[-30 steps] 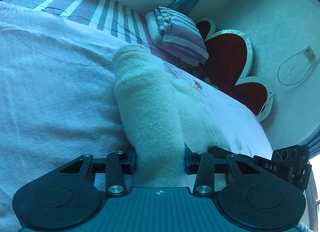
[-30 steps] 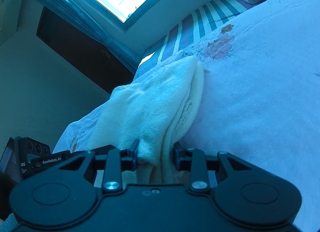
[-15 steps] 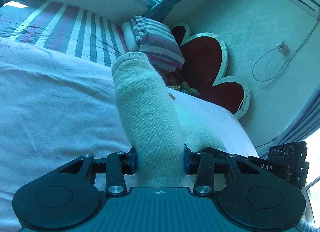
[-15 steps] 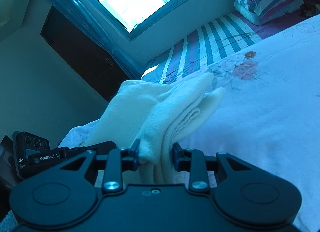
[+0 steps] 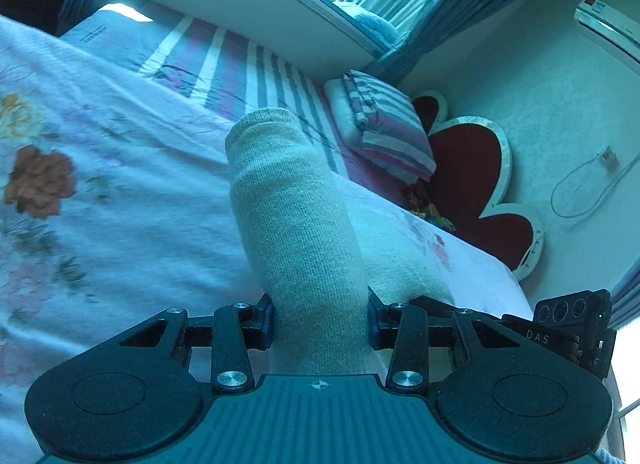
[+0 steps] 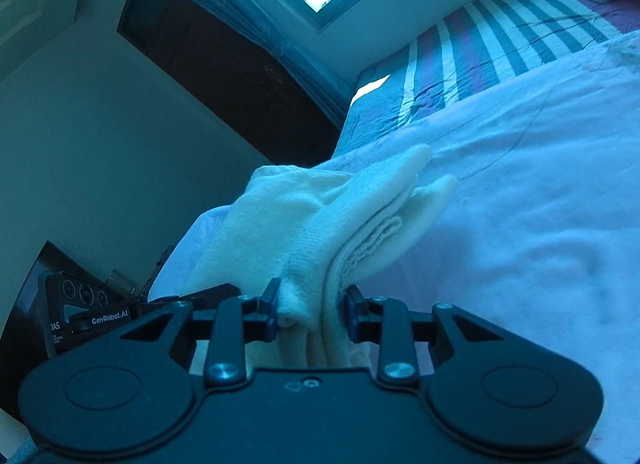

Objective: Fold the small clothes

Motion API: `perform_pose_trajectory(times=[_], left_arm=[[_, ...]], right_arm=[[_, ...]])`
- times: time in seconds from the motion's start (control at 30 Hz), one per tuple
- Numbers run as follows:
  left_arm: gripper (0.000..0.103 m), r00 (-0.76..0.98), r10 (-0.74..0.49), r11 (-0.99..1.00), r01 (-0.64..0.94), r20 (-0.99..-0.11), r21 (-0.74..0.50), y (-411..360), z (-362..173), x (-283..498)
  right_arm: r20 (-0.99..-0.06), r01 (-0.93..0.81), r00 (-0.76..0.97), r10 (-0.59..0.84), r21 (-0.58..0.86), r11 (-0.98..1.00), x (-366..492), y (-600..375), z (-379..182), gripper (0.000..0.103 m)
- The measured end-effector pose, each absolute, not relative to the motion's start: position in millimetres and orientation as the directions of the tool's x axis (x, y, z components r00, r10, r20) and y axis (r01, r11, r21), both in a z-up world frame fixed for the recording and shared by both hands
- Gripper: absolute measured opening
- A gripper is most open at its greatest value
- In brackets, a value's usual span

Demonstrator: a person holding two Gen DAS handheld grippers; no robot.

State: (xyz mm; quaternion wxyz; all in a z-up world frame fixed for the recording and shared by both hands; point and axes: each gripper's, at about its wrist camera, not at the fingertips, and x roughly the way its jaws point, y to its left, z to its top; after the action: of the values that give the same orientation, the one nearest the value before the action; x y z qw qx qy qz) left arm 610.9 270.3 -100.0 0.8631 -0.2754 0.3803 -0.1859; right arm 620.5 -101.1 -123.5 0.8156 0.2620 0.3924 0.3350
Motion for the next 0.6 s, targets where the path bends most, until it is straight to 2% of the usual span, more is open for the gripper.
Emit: perform_pose_trajectory(times=[0.2,0.27,0.3,0.33,0.43,0.47,0.53,0.57,0.6], left_arm=[[0.042,0.602,-0.499,0.777,-0.007,-0.623,-0.629,310,-152,603],[0.045,0.602,-0.549,0.709,-0.033,-0.58,-0.705,322,-172,600],[0.048,0.609,-0.575,0.657,-0.054,-0.546,-0.752,328,-180,598],[0.049,0.614,-0.595,0.613,-0.072,-0.519,-0.787,333,-186,595],[0.05,0.617,-0.626,0.558,-0.071,-0.476,-0.827,337,-194,577],[0.05,0.614,-0.632,0.553,-0.07,-0.473,-0.83,335,-197,571],[0.05,0.613,-0.632,0.552,-0.074,-0.474,-0.831,330,-201,563],[0.05,0.617,-0.629,0.547,-0.081,-0.472,-0.833,327,-202,561],[0.05,0.62,-0.631,0.535,-0.087,-0.466,-0.84,324,-203,560]], right_arm=[[-0.543,-0.286,0.407,0.735,0.688,0.667,626,-53,-155,0.031],[-0.594,-0.231,0.397,0.699,0.673,0.703,628,-51,-165,0.038],[-0.608,-0.207,0.395,0.689,0.672,0.711,626,-52,-169,0.037],[-0.598,-0.195,0.395,0.697,0.687,0.7,623,-57,-170,0.037],[-0.586,-0.143,0.393,0.708,0.722,0.677,610,-75,-171,0.051],[-0.582,-0.122,0.385,0.717,0.737,0.664,604,-79,-173,0.051],[-0.573,-0.064,0.347,0.743,0.776,0.628,592,-84,-178,0.044],[-0.568,-0.023,0.318,0.76,0.796,0.605,590,-85,-182,0.034],[-0.56,0.037,0.265,0.785,0.819,0.572,586,-83,-190,0.028]])
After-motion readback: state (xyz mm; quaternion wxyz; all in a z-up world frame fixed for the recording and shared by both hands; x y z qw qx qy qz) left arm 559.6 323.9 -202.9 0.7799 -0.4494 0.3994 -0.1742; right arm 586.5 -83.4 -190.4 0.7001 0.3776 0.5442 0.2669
